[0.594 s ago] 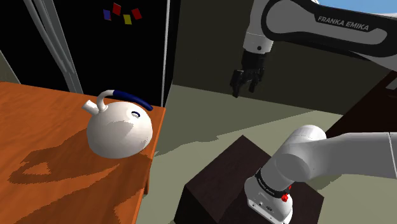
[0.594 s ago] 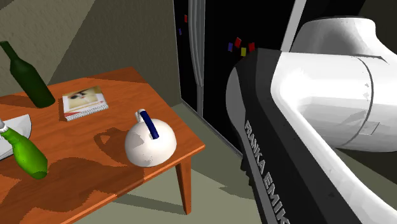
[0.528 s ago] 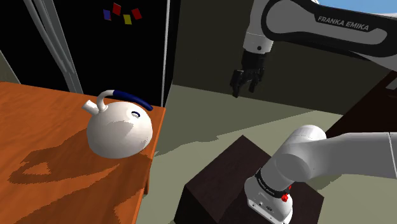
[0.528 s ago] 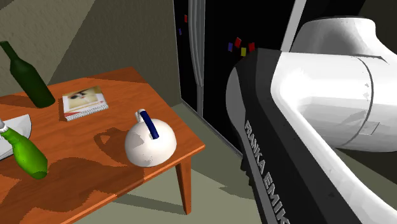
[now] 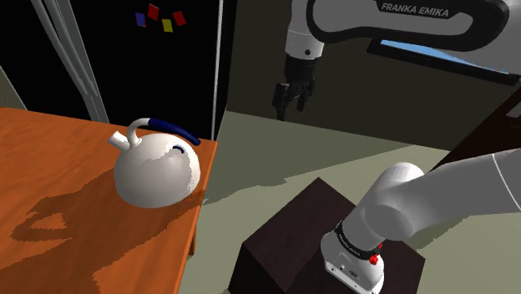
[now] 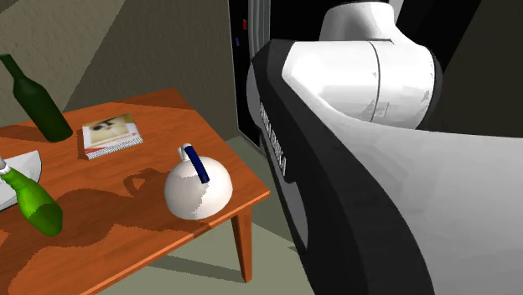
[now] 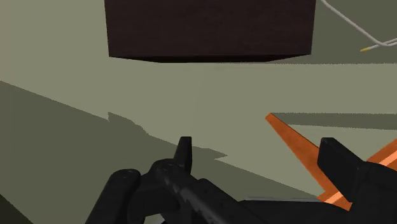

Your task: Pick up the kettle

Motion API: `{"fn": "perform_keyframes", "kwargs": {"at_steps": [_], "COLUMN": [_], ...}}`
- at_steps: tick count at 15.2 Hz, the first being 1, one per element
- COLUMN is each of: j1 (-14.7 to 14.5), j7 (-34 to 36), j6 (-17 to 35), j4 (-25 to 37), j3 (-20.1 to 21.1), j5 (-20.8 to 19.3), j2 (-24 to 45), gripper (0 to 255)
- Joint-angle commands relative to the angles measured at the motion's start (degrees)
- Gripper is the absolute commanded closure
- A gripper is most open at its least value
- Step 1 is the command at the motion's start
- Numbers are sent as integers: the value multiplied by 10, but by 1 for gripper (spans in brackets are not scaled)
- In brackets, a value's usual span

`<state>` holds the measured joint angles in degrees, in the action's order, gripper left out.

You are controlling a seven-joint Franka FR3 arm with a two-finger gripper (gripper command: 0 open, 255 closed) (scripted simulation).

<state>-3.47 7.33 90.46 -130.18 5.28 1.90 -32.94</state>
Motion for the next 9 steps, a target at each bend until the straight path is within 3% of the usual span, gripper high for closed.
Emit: {"fn": "perform_keyframes", "kwargs": {"at_steps": [1,9], "j1": [-13,-55], "j7": [-7,-29], "j6": [8,26], "j4": [28,155], "j3": [14,71], "j5": [2,-5], "j2": [30,155], "gripper": [0,0]}}
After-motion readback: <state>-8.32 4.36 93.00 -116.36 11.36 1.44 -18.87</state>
